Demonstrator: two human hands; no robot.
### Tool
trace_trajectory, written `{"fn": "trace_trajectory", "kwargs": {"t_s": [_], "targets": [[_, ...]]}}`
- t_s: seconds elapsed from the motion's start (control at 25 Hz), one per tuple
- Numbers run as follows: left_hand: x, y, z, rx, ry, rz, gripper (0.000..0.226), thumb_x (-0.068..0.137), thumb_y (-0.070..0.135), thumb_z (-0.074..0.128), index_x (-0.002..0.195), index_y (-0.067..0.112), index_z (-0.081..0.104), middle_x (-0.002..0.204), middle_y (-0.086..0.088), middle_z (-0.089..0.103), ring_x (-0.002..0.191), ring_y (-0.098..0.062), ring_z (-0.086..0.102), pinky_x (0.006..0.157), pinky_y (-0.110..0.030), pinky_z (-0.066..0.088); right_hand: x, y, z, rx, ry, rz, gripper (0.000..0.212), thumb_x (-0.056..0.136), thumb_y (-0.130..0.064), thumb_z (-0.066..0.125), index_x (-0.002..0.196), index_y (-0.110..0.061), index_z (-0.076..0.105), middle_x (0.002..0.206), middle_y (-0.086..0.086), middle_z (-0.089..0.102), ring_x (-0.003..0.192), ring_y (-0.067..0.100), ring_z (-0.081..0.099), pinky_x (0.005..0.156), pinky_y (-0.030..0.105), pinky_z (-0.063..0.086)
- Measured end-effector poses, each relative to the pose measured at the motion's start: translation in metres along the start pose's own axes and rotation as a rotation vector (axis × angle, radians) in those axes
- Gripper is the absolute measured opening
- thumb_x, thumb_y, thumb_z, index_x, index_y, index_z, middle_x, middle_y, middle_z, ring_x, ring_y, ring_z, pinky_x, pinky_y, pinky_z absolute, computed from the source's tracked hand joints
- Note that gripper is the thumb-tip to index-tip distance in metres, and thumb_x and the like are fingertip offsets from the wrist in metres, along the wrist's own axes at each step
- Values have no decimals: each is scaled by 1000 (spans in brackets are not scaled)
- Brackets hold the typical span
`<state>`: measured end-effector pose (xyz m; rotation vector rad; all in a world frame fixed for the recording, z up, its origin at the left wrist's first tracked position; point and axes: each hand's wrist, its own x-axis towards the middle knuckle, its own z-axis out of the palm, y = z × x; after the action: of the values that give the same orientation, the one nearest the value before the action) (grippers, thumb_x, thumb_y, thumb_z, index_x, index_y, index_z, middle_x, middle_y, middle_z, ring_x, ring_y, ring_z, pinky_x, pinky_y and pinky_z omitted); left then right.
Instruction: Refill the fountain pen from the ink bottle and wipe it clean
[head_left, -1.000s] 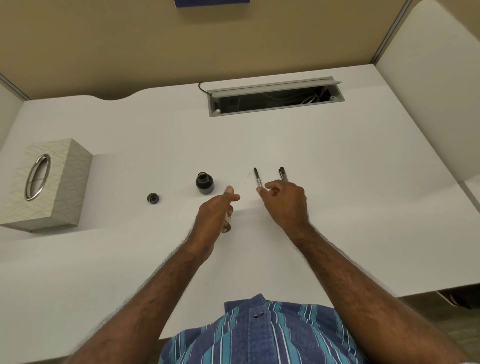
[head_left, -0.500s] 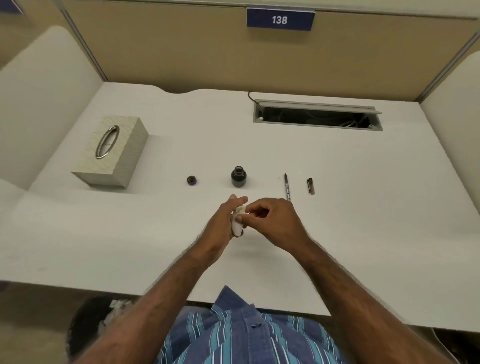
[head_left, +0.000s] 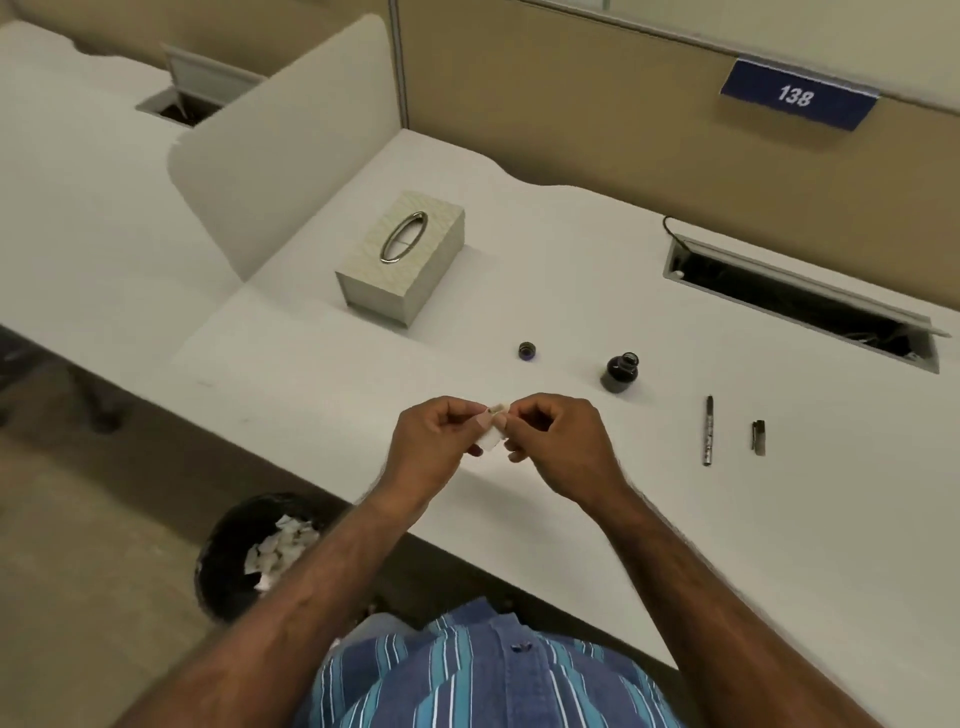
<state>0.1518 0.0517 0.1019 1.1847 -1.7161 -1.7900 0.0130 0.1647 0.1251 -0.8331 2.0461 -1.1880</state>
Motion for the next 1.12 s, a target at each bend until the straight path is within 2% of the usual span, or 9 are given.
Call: {"fn": "trace_trajectory", "kwargs": {"t_s": [0.2,0.32,0.44,0.56,0.68,0.72,0.8,1.0,1.12], "targets": [[-10,-11,-91,-3,145,9,6,95,25,79,91,23,82,86,3,83,74,-21,80,75,-38,67,16,-44,85,-65,-181,-75,21,98,-33,77,96,-13,82,80,-2,81,69,12,79,69,22,65],[-17,-25,-146,-49,243,17,26,98,13,76,83,34,81,83,5,83,69,-18,79,70,-35,65,22,-68,139,-29,-282,-97,19,99,-26,77,96,-8,82,82,3,82,69,15,79,66,21,64],[-28,-53,-203,-62,336,-11,41,98,3,71,82,39,83,87,4,84,77,-17,80,81,-42,67,23,-88,191,-24,-409,-107,18,99,-24,77,97,-6,82,83,7,82,71,20,80,71,27,67],[-44,-81,-252,-91,371,-39,57,91,-17,59,96,33,84,98,-1,85,95,-21,81,90,-43,65,24,-101,239,-37,-525,-88,15,98,-18,78,97,-4,83,84,10,83,72,20,81,71,25,66],[-60,-104,-293,-80,386,-90,65,86,-28,48,129,13,73,114,-7,82,107,-17,79,93,-33,64,24,-101,286,-137,-614,-116,11,96,-18,80,98,-8,83,84,6,83,74,19,81,71,28,67],[-65,-113,-302,-79,403,-108,66,88,-27,47,138,10,67,120,-8,80,111,-15,78,95,-29,62,23,-98,300,-179,-633,-126,10,96,-17,80,99,-9,82,85,5,83,73,18,81,69,26,66],[-75,-131,-319,-57,472,-148,65,92,-22,47,147,9,59,130,-10,75,121,-14,72,105,-31,57,23,-89,329,-251,-659,-141,6,95,-14,80,98,-9,81,85,6,82,71,18,81,64,22,63],[-95,-179,-348,183,578,-224,60,95,-4,65,153,8,55,152,-11,63,144,-20,55,125,-41,40,34,-52,405,-450,-686,-174,4,89,-15,81,91,-17,78,85,2,80,78,20,80,77,43,69],[-104,-217,-358,386,575,-274,64,93,7,72,154,1,52,159,-21,53,155,-35,42,130,-44,28,40,-27,440,-514,-657,-140,12,85,-17,80,81,-26,75,86,-3,79,84,18,79,81,45,69]]}}
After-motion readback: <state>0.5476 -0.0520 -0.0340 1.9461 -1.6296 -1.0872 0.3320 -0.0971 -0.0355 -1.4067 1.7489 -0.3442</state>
